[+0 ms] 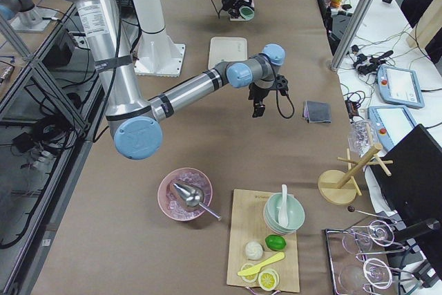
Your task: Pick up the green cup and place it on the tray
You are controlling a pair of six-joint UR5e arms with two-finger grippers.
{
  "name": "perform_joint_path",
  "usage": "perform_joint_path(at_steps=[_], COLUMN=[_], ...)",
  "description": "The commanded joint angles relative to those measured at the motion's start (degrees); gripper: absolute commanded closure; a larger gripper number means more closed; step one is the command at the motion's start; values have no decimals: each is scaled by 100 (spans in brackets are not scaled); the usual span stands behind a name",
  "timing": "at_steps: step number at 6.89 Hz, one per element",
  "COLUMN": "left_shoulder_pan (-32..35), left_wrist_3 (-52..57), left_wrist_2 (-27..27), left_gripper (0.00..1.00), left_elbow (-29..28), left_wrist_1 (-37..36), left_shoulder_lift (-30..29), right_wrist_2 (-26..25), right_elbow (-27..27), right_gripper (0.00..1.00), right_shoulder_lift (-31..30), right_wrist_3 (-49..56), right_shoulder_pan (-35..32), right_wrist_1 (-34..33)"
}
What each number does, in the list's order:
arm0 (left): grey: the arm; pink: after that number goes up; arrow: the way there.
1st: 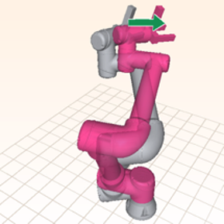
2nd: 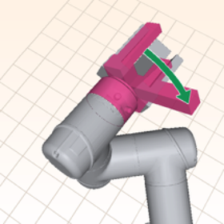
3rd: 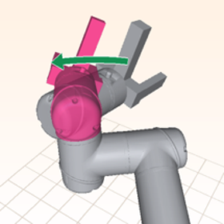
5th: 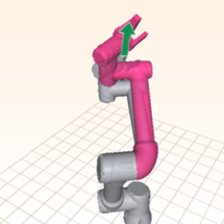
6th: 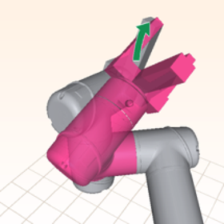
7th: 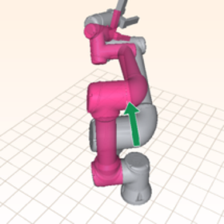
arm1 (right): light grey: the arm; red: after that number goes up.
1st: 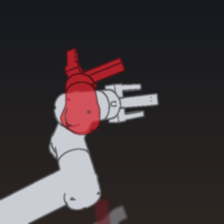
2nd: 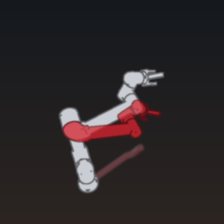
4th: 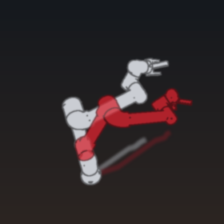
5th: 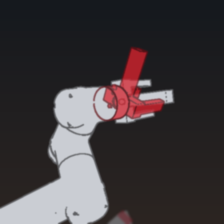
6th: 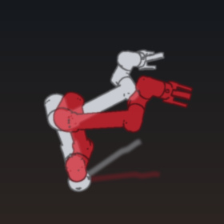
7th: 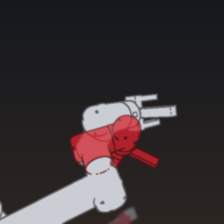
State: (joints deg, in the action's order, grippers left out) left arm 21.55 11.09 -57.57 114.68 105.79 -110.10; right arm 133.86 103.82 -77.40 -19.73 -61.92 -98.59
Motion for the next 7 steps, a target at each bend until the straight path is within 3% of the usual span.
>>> perform_joint_path(at_steps=[1, 5, 7], left_shoulder_pan=[-2, -2, -72], left_wrist_3=[-771, -2178, -2881], left_wrist_2=[-53, -588, -589], left_gripper=[42, 44, 45], left_elbow=[-314, -1587, -1896], left_wrist_1=[1150, 3978, 4439], left_shoulder_lift=[41, 331, 227], right_wrist_2=[-1, 35, -36], right_elbow=[279, 104, 60], right_gripper=[2, 2, 2], right_shoulder_lift=[-668, -1276, -1364], right_wrist_3=[950, 2084, 2122], right_shoulder_pan=[-459, -1277, -1488], right_wrist_1=[-310, -416, -424])
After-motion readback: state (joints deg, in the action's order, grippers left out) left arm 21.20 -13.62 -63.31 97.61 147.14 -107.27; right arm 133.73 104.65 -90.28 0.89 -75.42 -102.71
